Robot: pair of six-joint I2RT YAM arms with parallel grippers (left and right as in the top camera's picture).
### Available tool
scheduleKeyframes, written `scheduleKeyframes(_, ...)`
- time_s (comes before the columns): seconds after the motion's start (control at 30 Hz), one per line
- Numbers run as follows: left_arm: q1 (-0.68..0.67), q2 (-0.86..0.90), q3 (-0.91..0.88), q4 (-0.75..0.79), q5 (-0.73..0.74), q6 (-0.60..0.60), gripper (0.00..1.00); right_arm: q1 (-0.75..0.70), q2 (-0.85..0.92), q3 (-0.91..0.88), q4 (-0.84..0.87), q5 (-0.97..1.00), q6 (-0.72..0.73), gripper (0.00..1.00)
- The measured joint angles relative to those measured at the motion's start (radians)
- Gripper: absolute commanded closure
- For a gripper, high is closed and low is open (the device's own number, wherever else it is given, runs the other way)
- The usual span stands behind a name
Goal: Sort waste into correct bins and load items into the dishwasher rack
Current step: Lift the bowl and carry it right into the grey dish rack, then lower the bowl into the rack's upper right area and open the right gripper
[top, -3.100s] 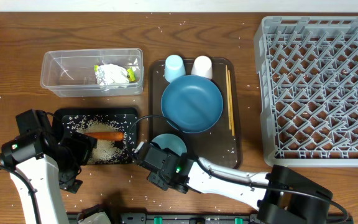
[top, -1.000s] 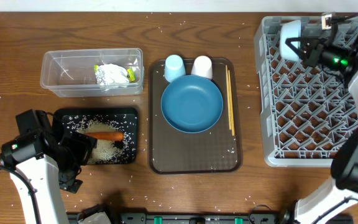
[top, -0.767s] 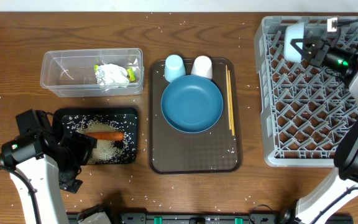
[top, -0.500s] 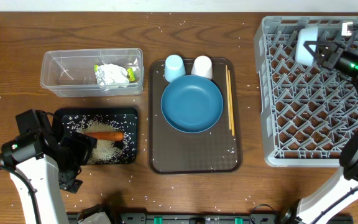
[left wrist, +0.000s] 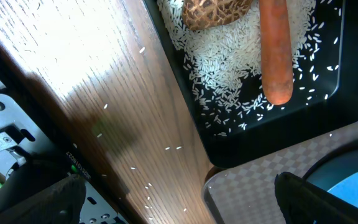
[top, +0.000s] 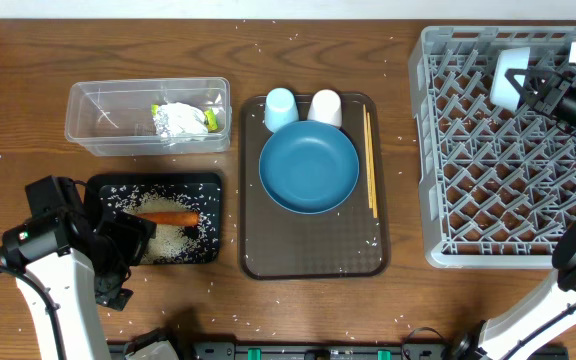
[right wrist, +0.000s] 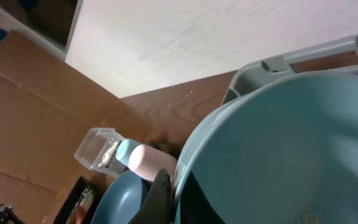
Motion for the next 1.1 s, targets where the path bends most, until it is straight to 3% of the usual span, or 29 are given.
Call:
scheduleKeyframes(0.57, 0.0, 0.0, 0.0, 0.0, 0.0, 0.0, 0.02, 0.004, 0.018, 0.0, -0.04, -0.025, 0.01, 0.99)
scheduleKeyframes(0.93, 0.0, 0.0, 0.0, 0.0, 0.0, 0.0, 0.02, 0.009, 0.032, 0.0, -0.055, -0.061, 0.126, 0.99)
scheduleKeyframes(1.1, 0.0, 0.0, 0.0, 0.0, 0.0, 0.0, 0.02, 0.009, 0.032, 0.0, 0.064, -0.103, 0.208, 0.99)
